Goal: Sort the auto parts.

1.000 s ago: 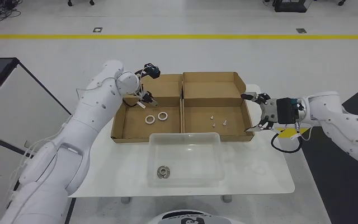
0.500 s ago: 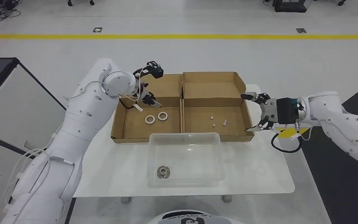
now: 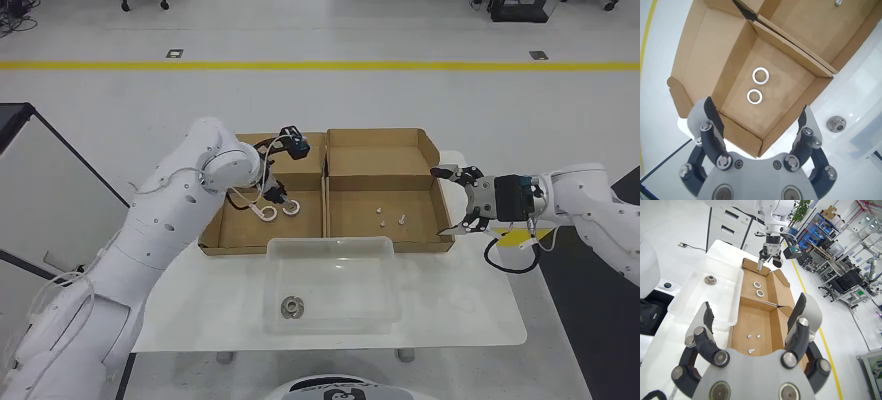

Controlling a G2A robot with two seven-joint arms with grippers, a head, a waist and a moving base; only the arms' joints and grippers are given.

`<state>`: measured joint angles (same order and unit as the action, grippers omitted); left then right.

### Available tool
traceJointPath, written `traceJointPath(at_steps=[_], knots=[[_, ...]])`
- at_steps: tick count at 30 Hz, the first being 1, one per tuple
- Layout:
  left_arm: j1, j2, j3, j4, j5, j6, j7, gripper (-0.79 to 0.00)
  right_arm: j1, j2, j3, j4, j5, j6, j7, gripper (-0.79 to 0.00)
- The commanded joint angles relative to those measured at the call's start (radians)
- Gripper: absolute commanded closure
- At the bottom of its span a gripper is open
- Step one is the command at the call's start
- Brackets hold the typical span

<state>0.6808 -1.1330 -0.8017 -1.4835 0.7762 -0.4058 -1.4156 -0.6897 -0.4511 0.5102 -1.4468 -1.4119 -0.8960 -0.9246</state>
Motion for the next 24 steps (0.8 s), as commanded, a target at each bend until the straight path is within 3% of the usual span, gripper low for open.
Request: traceJointPath(at_steps=[1, 7, 13, 18, 24], knots=[[-0.006, 0.027, 0.049, -0.078, -0.037, 0.032, -0.031, -0.785, 0.0, 0.0, 0.0, 0.0, 0.0, 0.0, 0.0, -0.785], [-0.088, 0.119, 0.202, -0.252, -0.206, 0.115, -0.114, -0.785, 0.0, 0.0, 0.0, 0.0, 0.0, 0.0, 0.0, -0.785], [-0.188, 0.196, 0.328, -0.363, -0.342, 0.121, -0.12, -0.785, 0.0, 0.0, 0.0, 0.0, 0.0, 0.0, 0.0, -0.785], [-0.246, 0.239, 0.406, -0.431, -0.418, 0.117, -0.115, -0.785, 0.0, 0.0, 0.0, 0.0, 0.0, 0.0, 0.0, -0.785], [-0.268, 0.264, 0.482, -0.446, -0.463, 0.078, -0.077, -0.785, 0.0, 0.0, 0.0, 0.0, 0.0, 0.0, 0.0, -0.785]])
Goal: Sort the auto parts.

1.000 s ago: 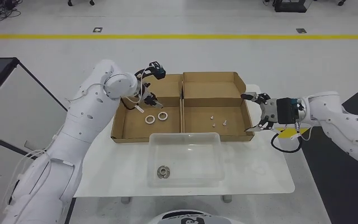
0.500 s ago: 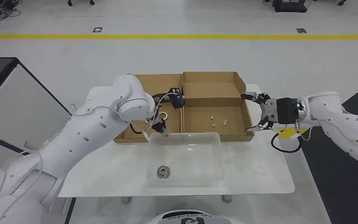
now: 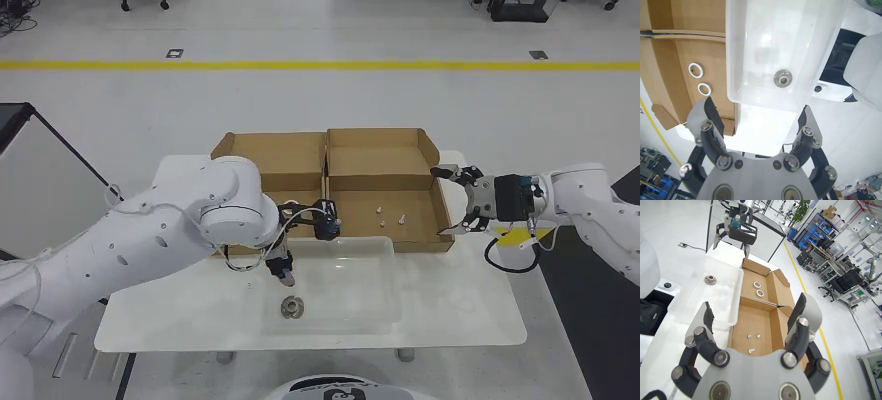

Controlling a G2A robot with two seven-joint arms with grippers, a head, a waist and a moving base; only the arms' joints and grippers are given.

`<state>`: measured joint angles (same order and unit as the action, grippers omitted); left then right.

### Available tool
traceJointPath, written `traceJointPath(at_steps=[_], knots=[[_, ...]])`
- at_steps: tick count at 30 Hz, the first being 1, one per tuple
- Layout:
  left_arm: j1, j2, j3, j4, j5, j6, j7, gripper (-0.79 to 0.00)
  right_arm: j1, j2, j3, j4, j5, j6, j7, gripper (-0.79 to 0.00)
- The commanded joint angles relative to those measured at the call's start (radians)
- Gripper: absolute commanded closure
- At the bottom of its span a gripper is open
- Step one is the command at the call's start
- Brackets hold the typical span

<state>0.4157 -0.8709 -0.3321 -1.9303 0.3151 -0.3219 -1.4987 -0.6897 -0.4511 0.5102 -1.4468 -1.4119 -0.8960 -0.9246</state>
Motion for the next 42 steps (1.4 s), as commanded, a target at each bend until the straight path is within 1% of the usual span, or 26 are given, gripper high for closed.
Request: traceJointPath(at_steps=[1, 5, 6, 10, 16, 20, 29, 32, 35, 42], knots=[[-0.005, 0.003, 0.024, -0.005, -0.009, -0.016, 0.016, -0.785, 0.0, 0.0, 0.0, 0.0, 0.0, 0.0, 0.0, -0.785], [-0.014, 0.005, 0.058, -0.013, -0.017, -0.041, 0.041, -0.785, 0.0, 0.0, 0.0, 0.0, 0.0, 0.0, 0.0, -0.785], [-0.009, 0.003, 0.06, -0.01, -0.032, -0.06, 0.06, -0.785, 0.0, 0.0, 0.0, 0.0, 0.0, 0.0, 0.0, -0.785], [0.002, -0.003, 0.082, 0.0, -0.034, -0.085, 0.086, -0.785, 0.0, 0.0, 0.0, 0.0, 0.0, 0.0, 0.0, -0.785], [0.025, -0.016, 0.092, 0.024, -0.034, -0.081, 0.098, -0.785, 0.0, 0.0, 0.0, 0.0, 0.0, 0.0, 0.0, -0.785], [0.026, -0.023, 0.085, 0.035, -0.039, -0.079, 0.093, -0.785, 0.0, 0.0, 0.0, 0.0, 0.0, 0.0, 0.0, -0.785], [0.028, -0.024, 0.084, 0.038, -0.035, -0.076, 0.096, -0.785, 0.0, 0.0, 0.0, 0.0, 0.0, 0.0, 0.0, -0.785], [0.054, -0.025, 0.103, 0.039, 0.028, -0.063, 0.092, -0.785, 0.0, 0.0, 0.0, 0.0, 0.0, 0.0, 0.0, -0.785], [0.071, -0.03, 0.111, 0.044, 0.032, -0.086, 0.102, -0.785, 0.0, 0.0, 0.0, 0.0, 0.0, 0.0, 0.0, -0.785], [0.09, -0.046, 0.121, 0.067, 0.061, -0.1, 0.102, -0.785, 0.0, 0.0, 0.0, 0.0, 0.0, 0.0, 0.0, -0.785]])
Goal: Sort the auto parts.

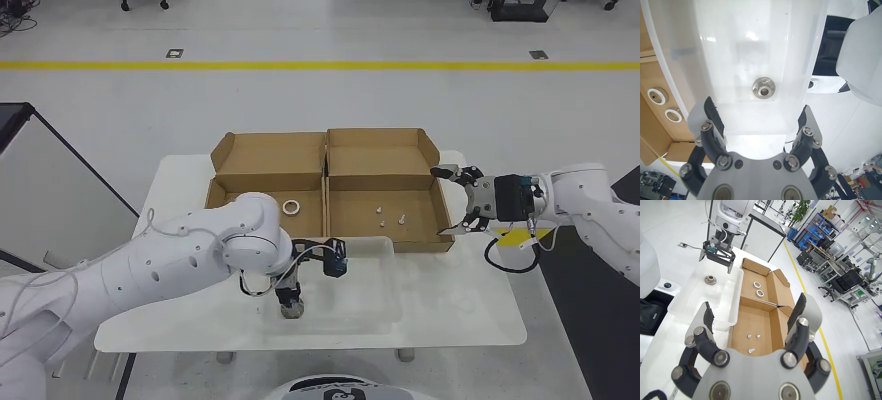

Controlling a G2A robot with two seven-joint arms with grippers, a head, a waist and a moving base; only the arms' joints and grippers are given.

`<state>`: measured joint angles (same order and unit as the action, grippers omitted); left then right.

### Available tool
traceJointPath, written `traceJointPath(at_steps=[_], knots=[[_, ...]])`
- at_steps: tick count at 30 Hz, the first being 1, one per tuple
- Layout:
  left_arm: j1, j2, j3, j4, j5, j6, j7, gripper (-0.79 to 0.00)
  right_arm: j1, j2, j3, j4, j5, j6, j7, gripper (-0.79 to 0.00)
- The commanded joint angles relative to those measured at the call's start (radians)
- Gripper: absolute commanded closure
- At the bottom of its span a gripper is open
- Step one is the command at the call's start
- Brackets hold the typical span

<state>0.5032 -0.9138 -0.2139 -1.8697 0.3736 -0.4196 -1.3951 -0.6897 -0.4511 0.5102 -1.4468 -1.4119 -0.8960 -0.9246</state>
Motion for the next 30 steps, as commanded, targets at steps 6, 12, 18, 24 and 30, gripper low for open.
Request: traceJointPath(at_steps=[6, 12, 18, 24, 30], knots=[[0.006, -0.022, 0.013, 0.046, 0.012, -0.008, 0.003, -0.785, 0.0, 0.0, 0.0, 0.0, 0.0, 0.0, 0.0, -0.785], [0.004, -0.033, 0.018, 0.07, 0.014, -0.007, 0.002, -0.776, 0.0, 0.0, 0.0, 0.0, 0.0, 0.0, 0.0, -0.785], [0.003, -0.035, 0.044, 0.07, 0.002, 0.013, -0.019, -0.656, 0.0, 0.0, 0.0, 0.0, 0.0, 0.0, 0.0, -0.785], [0.032, -0.039, 0.044, 0.067, 0.009, 0.033, -0.039, -0.671, 0.0, 0.0, 0.0, 0.0, 0.0, 0.0, 0.0, -0.785], [0.054, -0.05, 0.044, 0.082, 0.035, 0.039, -0.044, -0.613, 0.0, 0.0, 0.0, 0.0, 0.0, 0.0, 0.0, -0.785]])
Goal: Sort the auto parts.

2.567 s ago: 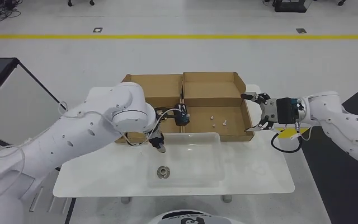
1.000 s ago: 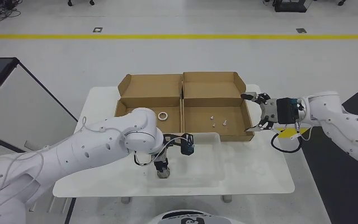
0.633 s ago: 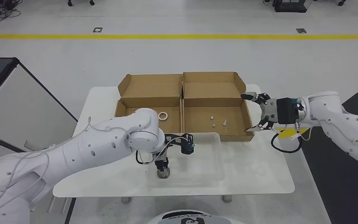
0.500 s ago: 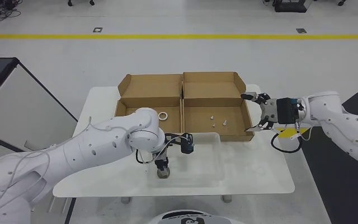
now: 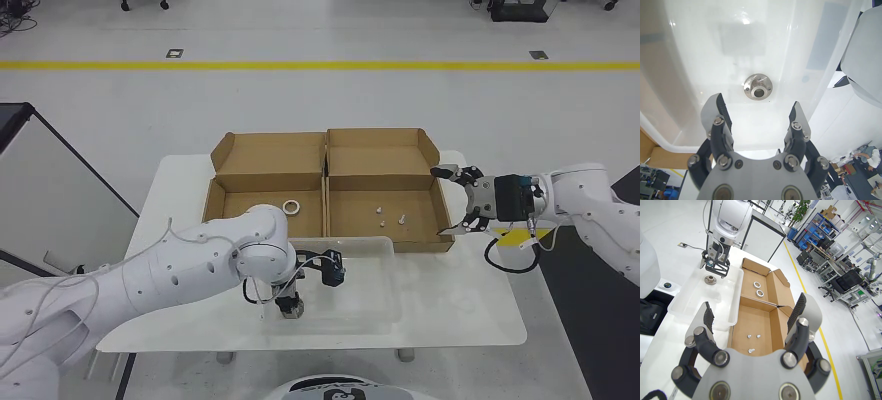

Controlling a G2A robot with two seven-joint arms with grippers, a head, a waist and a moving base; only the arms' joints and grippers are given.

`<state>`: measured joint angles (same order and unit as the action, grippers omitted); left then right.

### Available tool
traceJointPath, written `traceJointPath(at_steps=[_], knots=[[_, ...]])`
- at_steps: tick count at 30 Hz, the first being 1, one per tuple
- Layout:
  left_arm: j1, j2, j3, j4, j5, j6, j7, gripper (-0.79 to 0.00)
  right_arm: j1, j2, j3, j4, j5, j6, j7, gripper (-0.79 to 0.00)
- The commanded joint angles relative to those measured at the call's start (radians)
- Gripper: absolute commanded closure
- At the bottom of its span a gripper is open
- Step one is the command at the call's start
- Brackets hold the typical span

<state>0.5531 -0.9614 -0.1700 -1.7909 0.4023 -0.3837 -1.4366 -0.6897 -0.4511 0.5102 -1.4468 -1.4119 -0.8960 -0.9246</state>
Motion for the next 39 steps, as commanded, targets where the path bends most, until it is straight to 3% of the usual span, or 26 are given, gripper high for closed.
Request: traceJointPath(at_steps=[1, 17, 27, 39], knots=[[0.009, -0.005, 0.0, 0.006, 0.015, 0.008, -0.008, -0.619, 0.0, 0.0, 0.0, 0.0, 0.0, 0.0, 0.0, -0.785], [0.067, -0.057, 0.0, 0.048, 0.11, 0.058, -0.059, -0.6, 0.0, 0.0, 0.0, 0.0, 0.0, 0.0, 0.0, -0.785], [0.088, -0.085, 0.0, 0.074, 0.146, 0.071, -0.072, -0.416, 0.0, 0.0, 0.0, 0.0, 0.0, 0.0, 0.0, -0.785], [0.097, -0.098, 0.0, 0.09, 0.16, 0.072, -0.072, -0.339, 0.0, 0.0, 0.0, 0.0, 0.0, 0.0, 0.0, -0.785]])
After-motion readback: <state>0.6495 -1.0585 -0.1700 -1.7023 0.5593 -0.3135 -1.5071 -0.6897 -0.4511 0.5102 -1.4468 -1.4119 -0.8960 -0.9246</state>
